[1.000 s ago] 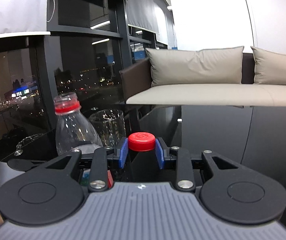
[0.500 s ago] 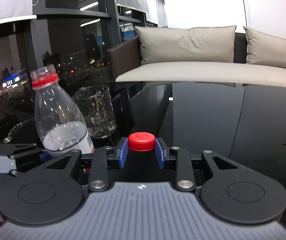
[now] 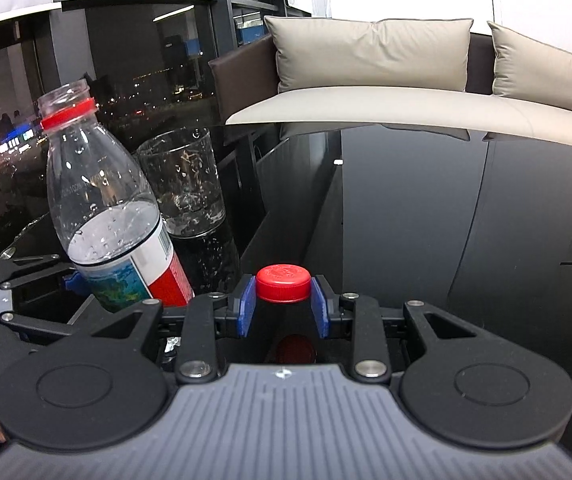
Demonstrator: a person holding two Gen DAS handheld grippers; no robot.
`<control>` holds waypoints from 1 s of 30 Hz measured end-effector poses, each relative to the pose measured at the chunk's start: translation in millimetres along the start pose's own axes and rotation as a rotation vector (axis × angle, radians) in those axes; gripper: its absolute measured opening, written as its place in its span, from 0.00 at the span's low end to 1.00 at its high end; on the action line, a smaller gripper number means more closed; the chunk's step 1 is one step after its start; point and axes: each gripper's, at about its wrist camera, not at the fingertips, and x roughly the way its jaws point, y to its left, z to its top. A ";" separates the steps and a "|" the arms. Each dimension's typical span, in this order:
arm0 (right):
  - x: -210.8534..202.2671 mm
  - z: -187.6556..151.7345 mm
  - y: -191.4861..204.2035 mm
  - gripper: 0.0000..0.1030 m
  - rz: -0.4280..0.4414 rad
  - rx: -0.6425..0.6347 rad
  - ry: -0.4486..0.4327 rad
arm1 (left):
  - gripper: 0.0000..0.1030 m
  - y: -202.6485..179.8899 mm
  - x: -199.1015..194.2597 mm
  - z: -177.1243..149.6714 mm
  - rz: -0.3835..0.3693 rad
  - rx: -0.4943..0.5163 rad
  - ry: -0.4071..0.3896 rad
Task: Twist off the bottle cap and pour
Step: 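Lower the red cap onto the table and open the right gripper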
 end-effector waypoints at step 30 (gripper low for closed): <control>23.6 -4.3 -7.3 0.31 -0.002 0.015 0.113 | 0.54 -0.2 1.9 1.1 0.001 0.003 0.003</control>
